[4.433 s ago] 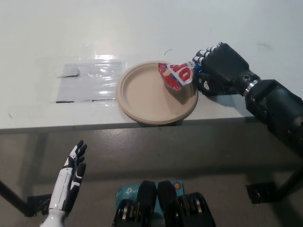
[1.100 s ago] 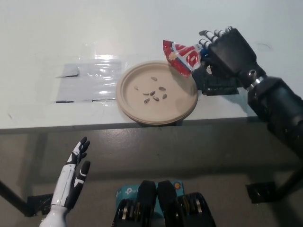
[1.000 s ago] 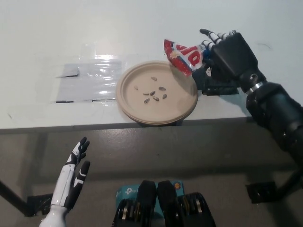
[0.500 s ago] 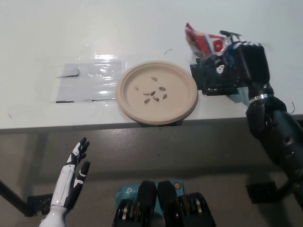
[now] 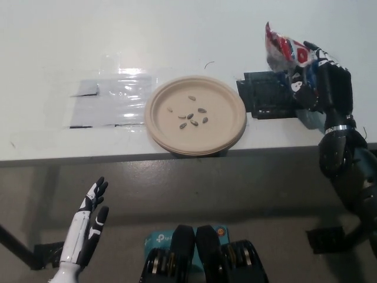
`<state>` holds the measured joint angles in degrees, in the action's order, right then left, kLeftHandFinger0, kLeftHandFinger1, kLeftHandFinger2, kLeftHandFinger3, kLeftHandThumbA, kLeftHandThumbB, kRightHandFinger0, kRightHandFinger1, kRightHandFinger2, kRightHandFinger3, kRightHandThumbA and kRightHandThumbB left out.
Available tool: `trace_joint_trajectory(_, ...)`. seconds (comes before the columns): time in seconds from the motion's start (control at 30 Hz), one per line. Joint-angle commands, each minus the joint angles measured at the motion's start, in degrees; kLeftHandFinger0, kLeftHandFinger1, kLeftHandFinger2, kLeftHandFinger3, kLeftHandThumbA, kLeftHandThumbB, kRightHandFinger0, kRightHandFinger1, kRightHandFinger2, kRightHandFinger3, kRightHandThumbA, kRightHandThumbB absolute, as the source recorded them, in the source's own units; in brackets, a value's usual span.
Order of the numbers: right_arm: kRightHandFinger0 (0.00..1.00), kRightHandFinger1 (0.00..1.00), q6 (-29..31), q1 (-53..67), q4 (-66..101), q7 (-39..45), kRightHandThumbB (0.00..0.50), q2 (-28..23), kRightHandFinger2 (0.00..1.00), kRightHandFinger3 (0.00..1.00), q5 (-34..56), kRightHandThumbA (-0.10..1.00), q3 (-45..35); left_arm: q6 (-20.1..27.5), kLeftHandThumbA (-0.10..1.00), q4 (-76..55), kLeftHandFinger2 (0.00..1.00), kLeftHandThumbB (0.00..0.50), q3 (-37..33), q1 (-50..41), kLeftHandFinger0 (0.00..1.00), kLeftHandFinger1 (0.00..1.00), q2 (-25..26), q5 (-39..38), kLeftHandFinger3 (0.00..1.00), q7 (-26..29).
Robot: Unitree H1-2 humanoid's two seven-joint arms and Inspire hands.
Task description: The robot picks up a small bag of sunflower seeds on the right hand side and take it to the empty plate on the left hand side then pours some sunflower seeds on to the plate.
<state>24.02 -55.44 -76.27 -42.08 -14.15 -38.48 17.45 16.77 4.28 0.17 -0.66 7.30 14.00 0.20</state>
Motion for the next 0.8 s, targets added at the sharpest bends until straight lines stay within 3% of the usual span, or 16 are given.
trace_joint_trajectory(0.0,0.0,0.37,-2.1,-3.6,-0.7,-5.2,0.16,-2.7,0.83,0.68,-4.9,-0.1,5.9,2.1,1.0,-1.2,0.97,0.124,0.2,-0.2,1.0,1.0,0.8,0.3,1.0,1.1)
trace_joint_trajectory(0.03,0.0,0.37,-2.5,-3.6,-0.8,-5.6,0.156,-2.7,0.83,0.66,-4.9,-0.1,6.8,2.1,1.0,-1.2,0.97,0.124,0.1,-0.2,1.0,1.0,0.8,0.5,1.0,1.2)
trace_joint_trajectory(0.07,0.0,0.32,-3.3,-3.5,-1.2,-8.3,0.196,-2.7,0.78,0.58,-6.4,-0.1,9.0,1.9,1.0,-1.5,0.97,0.118,0.0,-0.3,1.0,1.0,0.9,0.9,1.0,1.2)
trace_joint_trajectory(0.13,0.0,0.32,-4.7,-3.2,-1.7,-10.7,0.201,-2.5,0.78,0.54,-8.8,-0.1,13.3,2.1,1.0,-1.2,0.95,0.112,0.1,-0.2,1.0,1.0,0.9,0.9,1.0,1.3)
trace_joint_trajectory(0.2,0.0,0.36,-6.3,-3.3,-2.3,-10.7,0.209,-2.1,0.83,0.6,-9.7,-0.1,16.2,2.4,1.0,-1.1,0.92,0.121,0.1,-0.1,1.0,1.0,0.9,1.1,1.0,1.4)
trace_joint_trajectory(0.23,0.02,0.44,-7.4,-3.5,-2.5,-10.2,0.209,-1.9,0.91,0.69,-10.0,-0.1,17.6,2.3,1.0,-1.2,0.91,0.121,0.1,0.0,1.0,1.0,0.9,1.2,1.0,1.4)
trace_joint_trajectory(0.27,0.01,0.43,-8.5,-3.6,-2.6,-9.4,0.211,-1.8,0.84,0.65,-10.3,-0.1,18.7,2.0,1.0,-1.3,0.91,0.12,0.1,0.0,1.0,1.0,0.9,1.1,1.0,1.4)
trace_joint_trajectory(0.3,0.36,0.81,-9.8,-3.8,-2.4,-3.5,0.304,-1.4,1.0,0.93,-9.8,0.19,19.3,1.8,1.0,-1.3,0.9,0.117,0.2,0.1,1.0,1.0,0.9,1.0,1.0,1.3)
trace_joint_trajectory(0.33,0.5,0.82,-9.9,-3.9,-2.4,-2.0,0.326,-1.3,0.95,0.92,-9.4,0.3,19.6,1.7,1.0,-1.3,0.9,0.116,0.2,0.1,1.0,1.0,0.9,0.9,1.0,1.2)
trace_joint_trajectory(0.37,0.93,1.0,-8.5,-4.1,-1.7,4.2,0.396,-1.3,1.0,1.0,-7.3,0.46,18.7,2.1,1.0,-1.2,0.88,0.109,0.2,0.2,1.0,1.0,0.9,0.8,1.0,1.3)
trace_joint_trajectory(0.4,1.0,1.0,-8.1,-4.2,-1.5,6.6,0.423,-1.3,1.0,1.0,-6.4,0.51,18.4,2.2,1.0,-1.2,0.87,0.108,0.2,0.2,1.0,1.0,1.0,0.9,1.0,1.3)
trace_joint_trajectory(0.47,1.0,1.0,-8.2,-4.3,-0.6,11.8,0.484,-1.2,1.0,1.0,-5.3,0.62,17.8,2.2,1.0,-1.2,0.85,0.106,0.2,0.3,1.0,1.0,1.0,1.1,1.0,1.2)
trace_joint_trajectory(0.53,1.0,1.0,-8.9,-4.5,0.4,16.0,0.5,-1.1,1.0,1.0,-4.5,0.61,17.1,2.1,1.0,-1.2,0.84,0.108,0.0,0.5,1.0,1.0,1.3,1.9,1.0,1.2)
trace_joint_trajectory(0.77,1.0,1.0,-11.9,-3.3,5.4,27.6,0.5,-1.7,1.0,1.0,-2.4,0.65,15.7,2.2,1.0,-1.5,0.8,0.106,-0.2,0.2,1.0,0.98,1.7,2.9,1.0,1.2)
